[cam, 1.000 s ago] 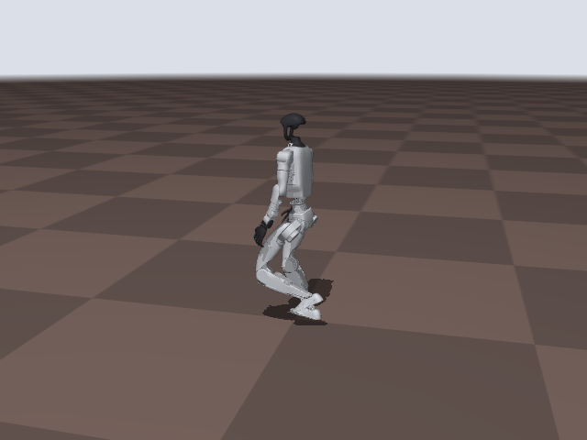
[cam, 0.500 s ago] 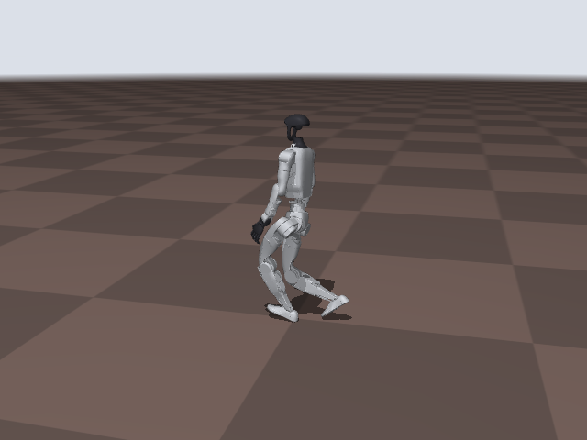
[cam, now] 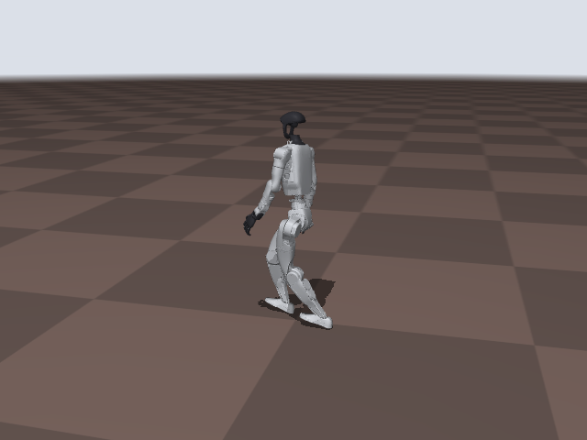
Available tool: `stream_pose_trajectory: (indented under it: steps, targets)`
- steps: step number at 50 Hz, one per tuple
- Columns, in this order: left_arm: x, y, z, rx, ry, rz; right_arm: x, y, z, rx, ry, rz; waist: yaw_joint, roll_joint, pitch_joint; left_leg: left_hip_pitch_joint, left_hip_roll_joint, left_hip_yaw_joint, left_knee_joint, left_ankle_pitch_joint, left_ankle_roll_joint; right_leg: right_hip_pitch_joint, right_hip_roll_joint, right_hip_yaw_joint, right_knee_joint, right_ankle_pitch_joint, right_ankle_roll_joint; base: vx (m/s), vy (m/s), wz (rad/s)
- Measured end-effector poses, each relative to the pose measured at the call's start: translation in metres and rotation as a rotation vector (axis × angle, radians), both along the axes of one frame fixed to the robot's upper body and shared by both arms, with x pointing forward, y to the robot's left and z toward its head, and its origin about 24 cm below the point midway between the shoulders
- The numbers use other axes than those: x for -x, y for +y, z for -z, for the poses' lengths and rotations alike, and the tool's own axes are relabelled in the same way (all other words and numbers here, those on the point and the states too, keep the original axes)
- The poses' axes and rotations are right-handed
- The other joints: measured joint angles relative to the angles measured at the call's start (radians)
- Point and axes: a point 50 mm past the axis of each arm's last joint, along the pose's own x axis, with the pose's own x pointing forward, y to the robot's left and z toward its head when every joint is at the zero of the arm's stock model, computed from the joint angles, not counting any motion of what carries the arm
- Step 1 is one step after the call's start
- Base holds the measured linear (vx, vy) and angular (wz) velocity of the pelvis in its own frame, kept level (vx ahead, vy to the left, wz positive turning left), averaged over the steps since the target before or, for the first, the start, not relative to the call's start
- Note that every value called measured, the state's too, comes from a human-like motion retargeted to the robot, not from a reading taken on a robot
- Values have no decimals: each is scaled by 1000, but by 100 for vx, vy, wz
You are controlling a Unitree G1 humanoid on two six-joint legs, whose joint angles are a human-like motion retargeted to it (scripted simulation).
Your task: Walk
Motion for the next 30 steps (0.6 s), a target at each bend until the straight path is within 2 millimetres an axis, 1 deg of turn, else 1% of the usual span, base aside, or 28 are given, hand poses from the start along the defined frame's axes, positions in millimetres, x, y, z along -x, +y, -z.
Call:
stream_pose_trajectory:
  steps: [3,5,7,8,10,12,13,15,18,20,22,26,30]
  targets:
    - [21,-2,13,1,76,11,6,1,2,-3,13,19,3,1,8,15,15,-9,117,-33,-10,40,15,-4,70,16,-14,0,0,0]
    - [36,0,21,1,134,10,10,1,3,1,19,33,8,17,15,8,51,-9,229,-36,-26,77,40,-24,111,20,-32,0,0,0]
    - [52,4,29,0,190,1,10,-1,3,10,20,40,29,71,25,-18,151,-4,405,-36,-62,131,109,-74,119,21,-64,-1,-5,-32]
    - [59,7,32,-2,216,-6,10,-2,2,15,20,41,47,111,32,-34,225,-3,514,-36,-87,163,163,-108,111,21,-84,3,-6,-54]
    - [72,13,37,-13,259,-18,10,-2,2,21,20,36,71,145,40,-55,325,17,721,0,-120,193,227,-137,150,-19,-118,5,-6,-53]
    - [72,18,37,-20,267,-21,0,-7,-2,35,-4,28,114,230,60,-107,493,-7,907,82,-154,287,347,-191,42,-18,-162,3,-8,-42]
    - [72,19,36,-23,266,-22,-4,-9,-4,42,-14,23,126,240,66,-140,535,-11,976,121,-153,314,369,-195,23,-28,-176,0,-7,-8]
    - [68,22,35,-29,251,-28,-13,-13,-8,56,-38,8,145,243,76,-212,589,-18,1083,158,-132,361,396,-191,-11,-49,-194,0,-6,16]
    - [59,25,30,-28,209,-41,-29,-15,-14,72,-78,-21,167,222,92,-323,598,-23,1150,131,-85,426,402,-171,-41,-80,-197,1,-2,24]
    - [53,25,26,-21,178,-54,-39,-15,-19,78,-106,-41,175,203,105,-391,572,-18,1136,95,-60,466,395,-156,-49,-102,-191,2,2,22]
    - [48,25,24,-8,152,-69,-48,-14,-22,76,-134,-58,175,184,117,-447,529,-5,1068,63,-50,505,381,-142,-53,-125,-181,2,5,18]
    - [44,22,21,24,122,-90,-60,-10,-27,69,-176,-85,159,148,133,-520,426,26,830,18,-59,577,338,-125,-65,-167,-159,2,4,14]
    - [44,18,21,36,120,-87,-68,-6,-30,62,-198,-114,120,99,115,-568,291,44,511,30,-87,612,255,-129,-76,-208,-140,0,3,37]
